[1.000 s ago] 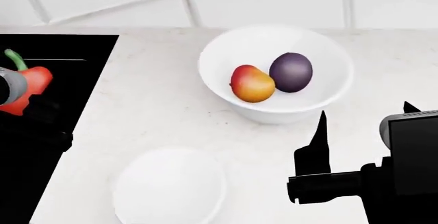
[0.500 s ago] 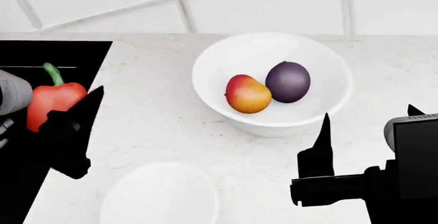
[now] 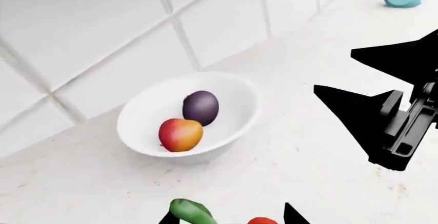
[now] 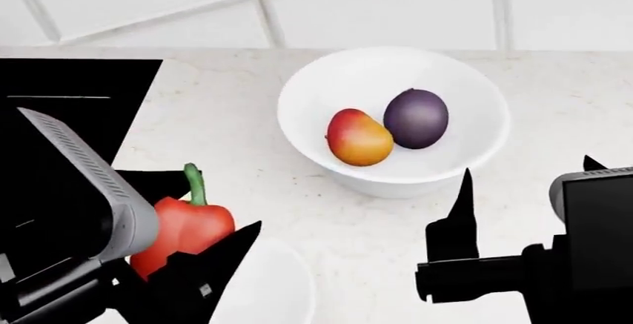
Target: Pick the eggplants and mangos from the sink and place them in one bowl. Place the bell pepper in the other bowl. Then turn off the sink faucet.
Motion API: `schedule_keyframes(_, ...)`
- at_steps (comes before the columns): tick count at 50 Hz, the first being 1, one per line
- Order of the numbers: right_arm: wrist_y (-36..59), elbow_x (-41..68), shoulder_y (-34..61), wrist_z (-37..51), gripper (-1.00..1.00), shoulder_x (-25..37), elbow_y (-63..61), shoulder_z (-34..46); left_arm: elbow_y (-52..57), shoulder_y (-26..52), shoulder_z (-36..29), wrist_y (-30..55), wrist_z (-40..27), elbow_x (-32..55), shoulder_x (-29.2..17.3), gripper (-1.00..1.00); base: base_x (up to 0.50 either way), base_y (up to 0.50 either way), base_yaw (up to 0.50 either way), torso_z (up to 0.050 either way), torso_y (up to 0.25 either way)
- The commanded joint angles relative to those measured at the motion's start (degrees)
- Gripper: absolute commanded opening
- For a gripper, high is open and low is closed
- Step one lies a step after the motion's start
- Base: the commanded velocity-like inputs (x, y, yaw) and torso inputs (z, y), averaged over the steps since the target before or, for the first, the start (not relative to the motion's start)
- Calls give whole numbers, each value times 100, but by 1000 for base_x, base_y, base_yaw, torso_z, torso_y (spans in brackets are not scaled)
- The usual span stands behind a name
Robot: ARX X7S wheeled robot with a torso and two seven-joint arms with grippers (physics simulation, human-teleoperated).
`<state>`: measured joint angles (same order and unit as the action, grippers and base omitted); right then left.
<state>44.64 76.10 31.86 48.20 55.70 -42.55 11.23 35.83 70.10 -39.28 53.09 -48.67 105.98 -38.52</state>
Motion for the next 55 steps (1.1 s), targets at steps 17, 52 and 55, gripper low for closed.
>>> schedule_keyframes(17,-139,-114,-231,-67,100,-41,-19,-66,-787,271,-399,131,55,410,434,-100,0,0,0,0,1)
schedule_keyframes(52,-186,-159,-318,-131,100,-78,31,-18,-1278,82,-717,81,157,340,697,-100,0,0,0,0,0)
schedule_keyframes(55,-195,-151,-338,-119,100,-67,14,-29,-1266,123,-716,87,148,371,703,100,0,0,0,0,0)
